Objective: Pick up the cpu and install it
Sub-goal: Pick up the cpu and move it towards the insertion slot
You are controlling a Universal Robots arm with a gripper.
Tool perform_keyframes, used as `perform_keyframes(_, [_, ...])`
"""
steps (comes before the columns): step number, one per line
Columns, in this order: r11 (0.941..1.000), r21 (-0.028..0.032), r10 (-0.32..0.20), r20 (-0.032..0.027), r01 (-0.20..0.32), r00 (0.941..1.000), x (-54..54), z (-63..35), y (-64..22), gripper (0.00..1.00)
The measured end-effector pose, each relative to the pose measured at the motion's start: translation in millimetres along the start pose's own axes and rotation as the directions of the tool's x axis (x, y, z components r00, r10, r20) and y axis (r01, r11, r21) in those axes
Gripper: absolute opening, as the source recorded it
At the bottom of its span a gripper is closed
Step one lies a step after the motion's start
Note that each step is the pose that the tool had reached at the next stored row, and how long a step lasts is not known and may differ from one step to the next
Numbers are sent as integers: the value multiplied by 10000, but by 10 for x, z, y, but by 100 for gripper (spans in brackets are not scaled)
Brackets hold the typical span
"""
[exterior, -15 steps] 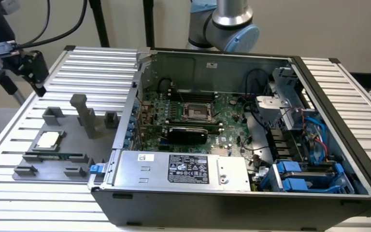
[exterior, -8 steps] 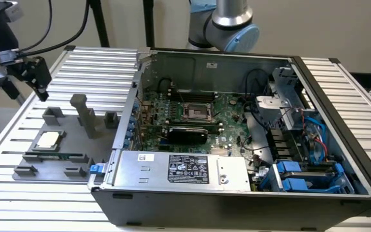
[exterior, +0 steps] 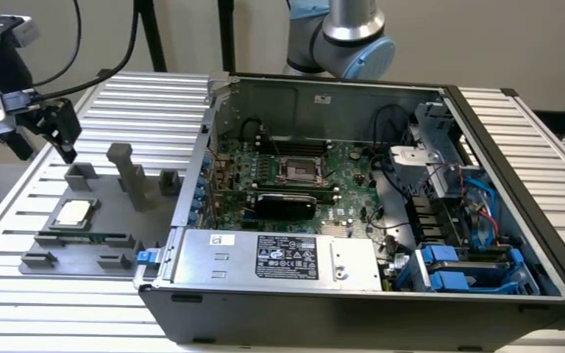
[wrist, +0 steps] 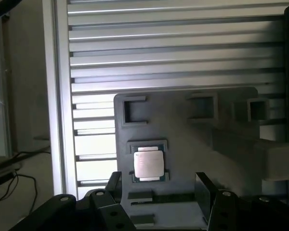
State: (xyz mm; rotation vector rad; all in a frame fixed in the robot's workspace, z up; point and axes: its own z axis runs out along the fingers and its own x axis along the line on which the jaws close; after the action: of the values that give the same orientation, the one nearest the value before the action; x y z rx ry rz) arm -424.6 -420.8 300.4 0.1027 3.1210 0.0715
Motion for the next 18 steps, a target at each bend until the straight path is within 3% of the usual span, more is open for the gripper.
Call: perform_keyframes(18, [10000, -1, -59, -2, 59, 10000, -2, 322, -124, 71])
